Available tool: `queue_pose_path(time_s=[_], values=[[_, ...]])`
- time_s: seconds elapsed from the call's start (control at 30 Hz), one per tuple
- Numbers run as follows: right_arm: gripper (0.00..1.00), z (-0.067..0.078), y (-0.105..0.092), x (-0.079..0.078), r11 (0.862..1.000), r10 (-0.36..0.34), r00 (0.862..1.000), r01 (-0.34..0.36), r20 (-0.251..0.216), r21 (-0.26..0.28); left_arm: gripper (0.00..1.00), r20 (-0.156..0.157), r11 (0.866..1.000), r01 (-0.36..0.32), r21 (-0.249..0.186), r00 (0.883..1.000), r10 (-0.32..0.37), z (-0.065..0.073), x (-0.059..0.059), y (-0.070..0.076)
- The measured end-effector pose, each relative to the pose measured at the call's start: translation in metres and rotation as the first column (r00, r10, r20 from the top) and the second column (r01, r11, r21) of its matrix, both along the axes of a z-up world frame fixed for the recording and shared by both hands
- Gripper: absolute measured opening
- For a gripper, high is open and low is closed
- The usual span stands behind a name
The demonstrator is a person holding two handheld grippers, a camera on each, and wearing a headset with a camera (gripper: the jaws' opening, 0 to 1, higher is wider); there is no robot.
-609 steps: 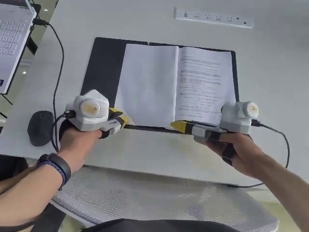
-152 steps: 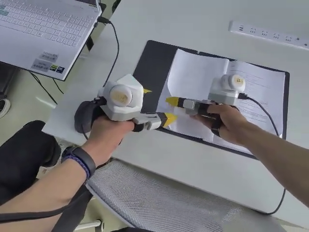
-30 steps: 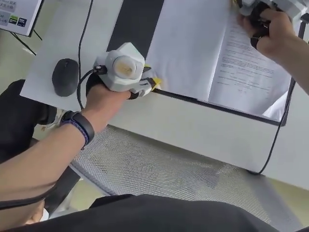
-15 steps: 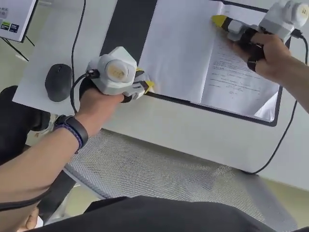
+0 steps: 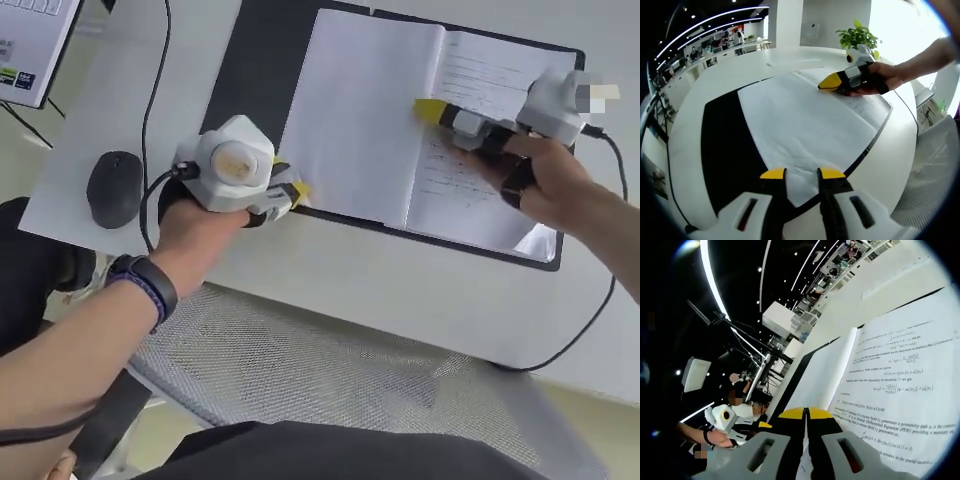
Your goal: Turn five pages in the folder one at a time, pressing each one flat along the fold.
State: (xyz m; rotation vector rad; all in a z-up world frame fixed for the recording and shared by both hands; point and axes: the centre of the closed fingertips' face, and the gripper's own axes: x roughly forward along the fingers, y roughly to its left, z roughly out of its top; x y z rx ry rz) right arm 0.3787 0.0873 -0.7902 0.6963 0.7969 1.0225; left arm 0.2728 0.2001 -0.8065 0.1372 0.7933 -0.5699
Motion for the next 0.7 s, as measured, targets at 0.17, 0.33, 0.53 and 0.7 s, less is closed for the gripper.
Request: queue_pose_path(time_s=[0.17, 0.33, 0.53, 0.7], values=[[0.0, 0.001, -0.001, -0.028, 1.0, 0.022, 1.0, -0.022, -0.01, 0.006, 0.23, 0.001, 1.0, -0.003, -0.002, 1.0, 0.003, 0.0, 0.0, -0.001], [0.0, 0.002, 0.0, -0.053, 0.999, 0.029, 0.999, -0.028, -0.031, 0.024, 0.22, -0.001, 1.0, -0.009, -0.007, 1.0, 0.009, -0.001, 0.0, -0.001], [0.0, 0.002, 0.003, -0.083, 0.996, 0.086, 0.996, -0.086, -0.033, 0.006, 0.22, 0.002, 1.0, -0.013, -0.008, 1.0, 0.013, -0.003, 0.001, 0.0], [0.0, 0.002, 0.002, -0.098, 0.996, 0.084, 0.995, -0.083, -0.051, 0.015, 0.22, 0.002, 1.0, -0.014, -0.012, 1.0, 0.014, -0.004, 0.002, 0.0]])
